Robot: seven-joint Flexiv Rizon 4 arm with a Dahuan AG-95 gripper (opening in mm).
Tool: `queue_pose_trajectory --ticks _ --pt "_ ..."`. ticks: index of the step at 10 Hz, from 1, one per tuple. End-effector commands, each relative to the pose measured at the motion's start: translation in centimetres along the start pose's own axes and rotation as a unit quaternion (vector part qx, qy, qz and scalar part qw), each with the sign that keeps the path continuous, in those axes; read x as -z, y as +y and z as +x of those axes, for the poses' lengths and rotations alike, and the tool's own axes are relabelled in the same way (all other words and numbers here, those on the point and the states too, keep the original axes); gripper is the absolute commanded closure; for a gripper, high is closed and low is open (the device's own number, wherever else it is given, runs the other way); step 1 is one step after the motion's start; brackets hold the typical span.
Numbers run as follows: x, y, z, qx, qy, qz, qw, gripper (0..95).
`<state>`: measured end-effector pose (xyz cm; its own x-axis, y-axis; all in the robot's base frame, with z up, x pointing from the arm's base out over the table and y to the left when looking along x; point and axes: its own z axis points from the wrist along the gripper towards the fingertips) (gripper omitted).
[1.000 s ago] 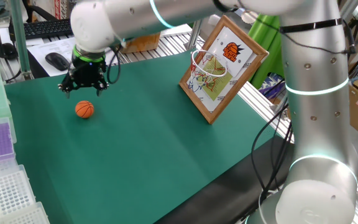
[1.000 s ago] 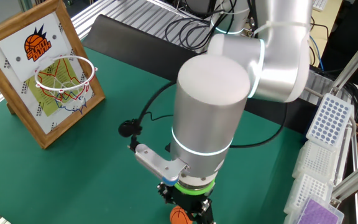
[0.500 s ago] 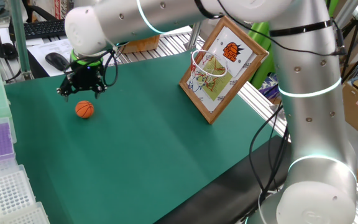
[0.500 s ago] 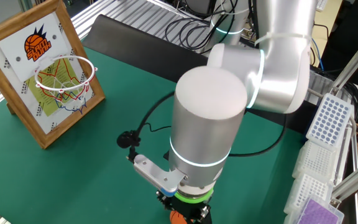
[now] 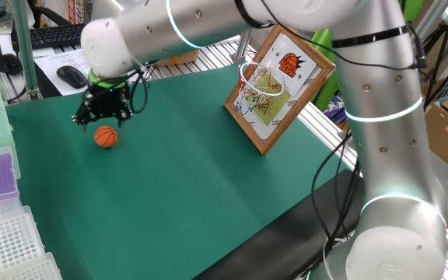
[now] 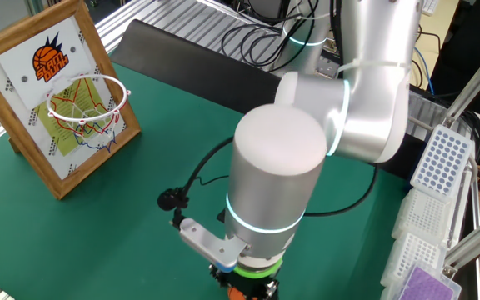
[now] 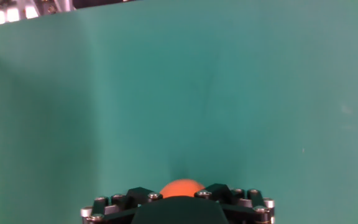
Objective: Grab a basketball, release it and shoot it into the basket
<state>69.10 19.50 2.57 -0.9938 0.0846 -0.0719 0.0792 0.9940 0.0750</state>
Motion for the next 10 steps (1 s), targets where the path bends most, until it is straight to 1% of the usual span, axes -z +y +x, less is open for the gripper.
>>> queue_pose_trajectory --ticks 1,2,5,7,9,10 --pt "-0.1 -0.1 0.0 0.002 0.0 -0.001 1.0 19.0" --pt "-0.6 -0.7 -0.1 0.009 -0.001 -0.001 1.0 19.0" --pt "-1.0 -1.7 -0.3 0.019 0.0 -0.003 0.9998 19.0" --pt "-0.9 -1.7 -0.3 0.02 0.01 -0.002 0.9997 19.0" --pt "-0.7 -1.7 -0.3 0.022 0.013 -0.001 0.9997 19.0" --pt "-0.7 -1.7 -0.3 0.026 0.013 0.003 0.9996 19.0"
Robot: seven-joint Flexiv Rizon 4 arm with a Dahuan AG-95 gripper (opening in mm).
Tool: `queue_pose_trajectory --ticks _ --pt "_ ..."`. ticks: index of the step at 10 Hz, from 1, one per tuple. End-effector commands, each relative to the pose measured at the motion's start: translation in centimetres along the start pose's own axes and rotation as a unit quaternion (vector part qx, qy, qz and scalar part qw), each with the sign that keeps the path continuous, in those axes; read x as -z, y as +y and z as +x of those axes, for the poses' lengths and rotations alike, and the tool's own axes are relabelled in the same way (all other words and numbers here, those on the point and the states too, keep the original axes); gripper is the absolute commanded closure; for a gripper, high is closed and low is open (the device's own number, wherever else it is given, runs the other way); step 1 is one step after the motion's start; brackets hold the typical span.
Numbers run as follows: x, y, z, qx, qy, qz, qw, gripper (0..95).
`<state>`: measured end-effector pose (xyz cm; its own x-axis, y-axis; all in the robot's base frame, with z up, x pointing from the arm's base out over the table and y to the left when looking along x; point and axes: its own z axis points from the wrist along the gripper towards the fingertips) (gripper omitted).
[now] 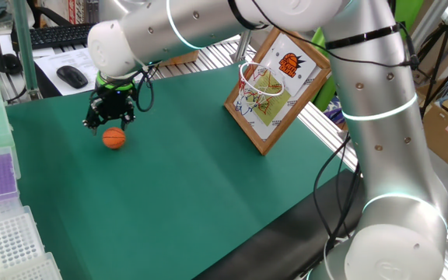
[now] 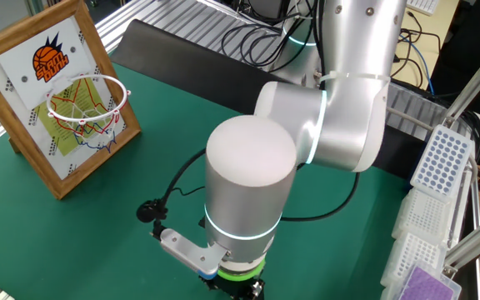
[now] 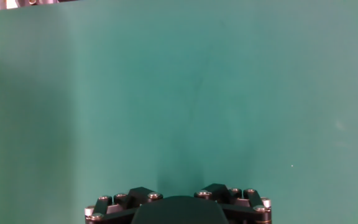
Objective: Grab a basketball, release it and shoot it into the basket
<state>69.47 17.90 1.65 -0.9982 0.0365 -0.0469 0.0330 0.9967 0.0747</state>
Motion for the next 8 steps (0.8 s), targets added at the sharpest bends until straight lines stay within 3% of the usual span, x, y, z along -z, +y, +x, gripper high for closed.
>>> queue_pose_trajectory --ticks 1,5,8 --pt "0.2 -0.2 0.2 0.009 0.0 0.011 0.9999 19.0" --pt "1.0 -1.3 0.3 0.025 0.004 0.014 0.9996 19.0" --pt "0.9 -2.4 1.6 0.03 0.002 0.011 0.9995 19.0"
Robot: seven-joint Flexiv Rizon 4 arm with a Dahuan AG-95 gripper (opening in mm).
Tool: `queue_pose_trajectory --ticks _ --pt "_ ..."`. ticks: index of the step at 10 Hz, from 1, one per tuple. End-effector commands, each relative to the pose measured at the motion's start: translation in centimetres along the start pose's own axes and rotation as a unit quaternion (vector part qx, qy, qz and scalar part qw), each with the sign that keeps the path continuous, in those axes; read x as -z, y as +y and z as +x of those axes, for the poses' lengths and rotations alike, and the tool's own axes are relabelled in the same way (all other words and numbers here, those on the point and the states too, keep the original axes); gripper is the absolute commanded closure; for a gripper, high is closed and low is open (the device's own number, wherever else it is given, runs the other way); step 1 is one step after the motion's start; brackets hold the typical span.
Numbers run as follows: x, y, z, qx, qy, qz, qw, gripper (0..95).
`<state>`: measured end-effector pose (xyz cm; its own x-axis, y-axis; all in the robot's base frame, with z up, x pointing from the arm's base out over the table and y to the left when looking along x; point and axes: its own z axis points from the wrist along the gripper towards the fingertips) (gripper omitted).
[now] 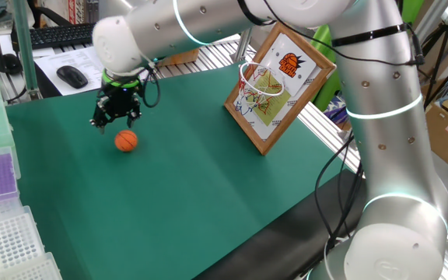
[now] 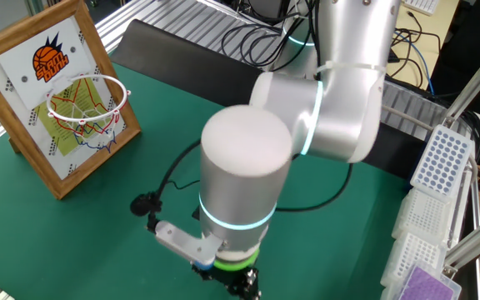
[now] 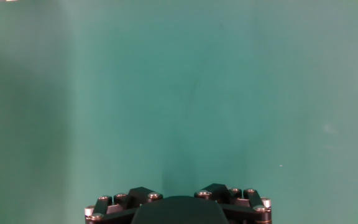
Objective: Grab a basketball, release it and shoot it into the basket
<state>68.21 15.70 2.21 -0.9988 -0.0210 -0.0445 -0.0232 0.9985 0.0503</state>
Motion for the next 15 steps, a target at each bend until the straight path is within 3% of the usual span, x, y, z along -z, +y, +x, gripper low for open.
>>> queue_pose_trajectory --ticks 1,6,9,13,15 --pt "0.2 -0.5 0.9 0.002 -0.002 -0.001 1.0 19.0" --pt "-0.1 -1.6 2.6 0.005 -0.002 -0.001 1.0 19.0" --pt "-0.5 -2.2 4.4 0.003 0.001 0.0 1.0 19.0" --pt "-0.4 -1.8 6.3 -0.009 0.005 -0.004 0.9999 19.0" --pt "-0.7 -1.4 7.9 -0.018 0.005 -0.008 0.9998 19.0"
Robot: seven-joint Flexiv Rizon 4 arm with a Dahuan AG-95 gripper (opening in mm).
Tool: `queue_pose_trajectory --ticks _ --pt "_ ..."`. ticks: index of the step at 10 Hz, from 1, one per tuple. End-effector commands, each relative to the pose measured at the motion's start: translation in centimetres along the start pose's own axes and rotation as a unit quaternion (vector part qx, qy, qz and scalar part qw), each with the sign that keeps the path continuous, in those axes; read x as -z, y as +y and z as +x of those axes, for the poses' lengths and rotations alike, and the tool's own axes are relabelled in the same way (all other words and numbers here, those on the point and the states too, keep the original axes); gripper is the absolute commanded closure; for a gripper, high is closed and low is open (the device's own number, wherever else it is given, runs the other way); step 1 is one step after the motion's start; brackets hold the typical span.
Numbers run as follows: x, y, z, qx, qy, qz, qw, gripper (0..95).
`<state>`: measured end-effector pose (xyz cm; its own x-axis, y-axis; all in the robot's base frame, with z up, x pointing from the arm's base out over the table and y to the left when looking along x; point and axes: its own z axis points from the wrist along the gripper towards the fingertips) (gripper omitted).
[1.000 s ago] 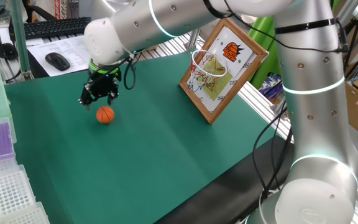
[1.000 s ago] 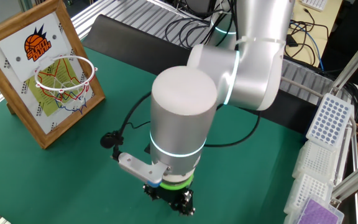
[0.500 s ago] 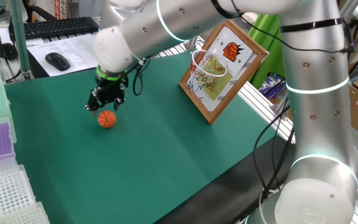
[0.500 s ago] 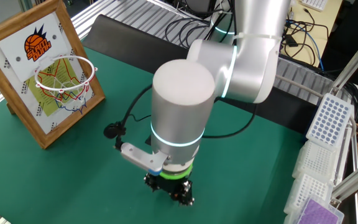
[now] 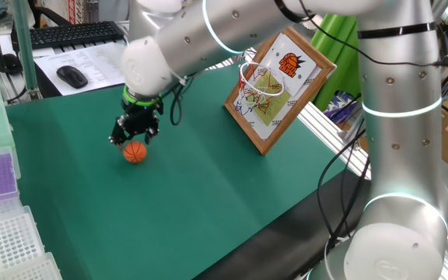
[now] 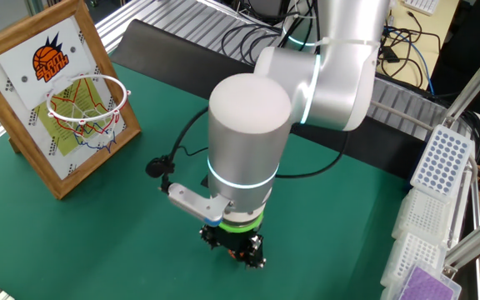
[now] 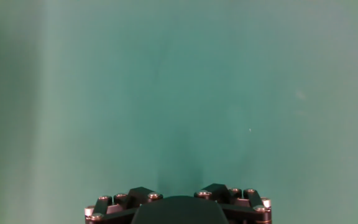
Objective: Grab a basketball, release it and shoot it into the basket
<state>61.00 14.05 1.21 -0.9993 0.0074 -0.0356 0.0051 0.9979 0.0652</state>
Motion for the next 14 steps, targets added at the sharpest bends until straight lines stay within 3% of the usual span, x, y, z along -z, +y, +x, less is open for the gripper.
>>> queue_pose_trajectory --ticks 1,2,3,4,5,6,12,14 --pt "-0.3 0.3 1.3 -0.006 0.002 -0.002 1.0 19.0" --pt "-0.5 0.4 2.0 -0.007 0.004 -0.002 1.0 38.0" --pt "-0.5 0.5 2.1 -0.004 0.007 -0.002 1.0 38.0" --pt "-0.3 0.7 2.1 -0.001 0.009 -0.004 1.0 57.0" --pt "0.0 0.8 2.1 0.0 0.009 -0.004 1.0 57.0" --pt "0.3 0.9 2.1 0.001 0.01 -0.005 0.9999 76.0" --pt "1.5 1.1 2.4 0.004 0.013 -0.004 0.9999 76.0" --pt "2.9 0.9 2.3 0.01 0.017 -0.001 0.9998 76.0"
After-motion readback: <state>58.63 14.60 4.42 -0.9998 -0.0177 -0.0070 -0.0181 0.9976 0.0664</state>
